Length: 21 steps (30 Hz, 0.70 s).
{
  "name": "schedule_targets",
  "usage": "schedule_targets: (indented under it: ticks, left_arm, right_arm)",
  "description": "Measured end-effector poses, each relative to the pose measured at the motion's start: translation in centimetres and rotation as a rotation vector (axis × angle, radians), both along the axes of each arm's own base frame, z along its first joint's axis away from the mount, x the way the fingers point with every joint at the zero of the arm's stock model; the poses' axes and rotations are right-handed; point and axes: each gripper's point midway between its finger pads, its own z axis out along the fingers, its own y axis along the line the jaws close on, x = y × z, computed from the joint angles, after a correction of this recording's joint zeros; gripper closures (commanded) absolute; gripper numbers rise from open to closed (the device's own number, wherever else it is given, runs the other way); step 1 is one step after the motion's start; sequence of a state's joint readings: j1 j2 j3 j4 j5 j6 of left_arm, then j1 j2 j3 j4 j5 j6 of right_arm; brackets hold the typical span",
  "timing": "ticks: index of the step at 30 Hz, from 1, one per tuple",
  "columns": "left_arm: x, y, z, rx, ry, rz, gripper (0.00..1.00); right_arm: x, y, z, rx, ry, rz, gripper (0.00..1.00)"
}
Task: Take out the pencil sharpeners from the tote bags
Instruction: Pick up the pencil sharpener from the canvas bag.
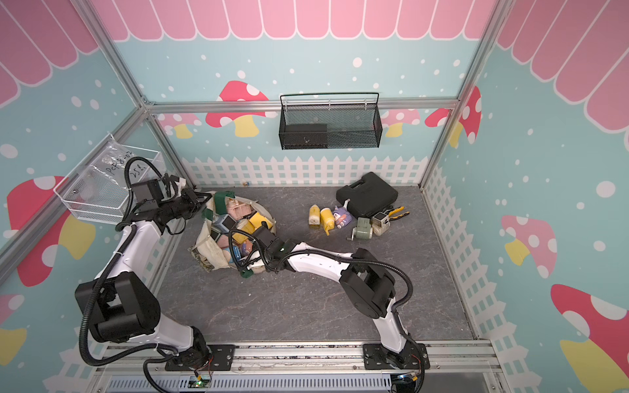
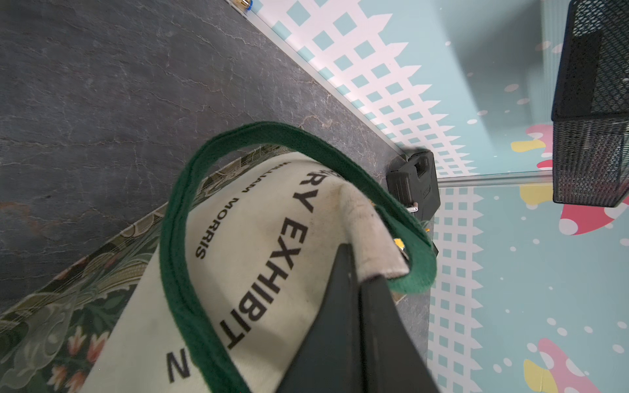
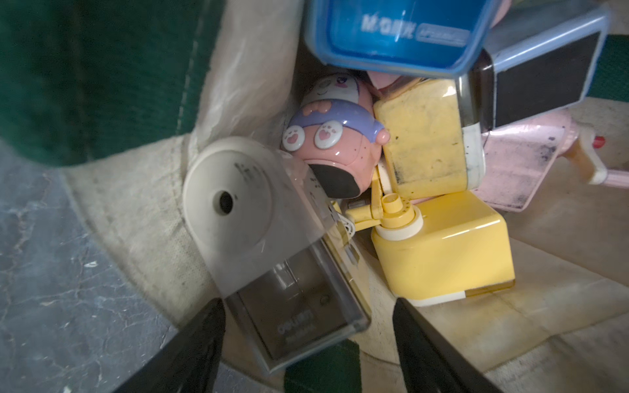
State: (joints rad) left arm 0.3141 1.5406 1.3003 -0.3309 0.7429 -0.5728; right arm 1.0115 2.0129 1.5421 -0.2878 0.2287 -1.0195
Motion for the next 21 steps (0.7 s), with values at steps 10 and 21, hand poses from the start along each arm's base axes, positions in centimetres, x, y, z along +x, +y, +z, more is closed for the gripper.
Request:
schedule_targets:
  ticks: [10,21]
  left_arm:
    - [0.0,0.0,0.0,-0.002,0.000,-0.003,1.00]
    - [-0.1,0.1,0.1,-0.005,-0.003,-0.002,1.00]
  right_arm:
    - [-0.6,2.2,-1.5,-0.071,-0.071,0.089,0.24]
    - [0.0,3.3,-2.5,-0.076,-0.068,0.060,0.39]
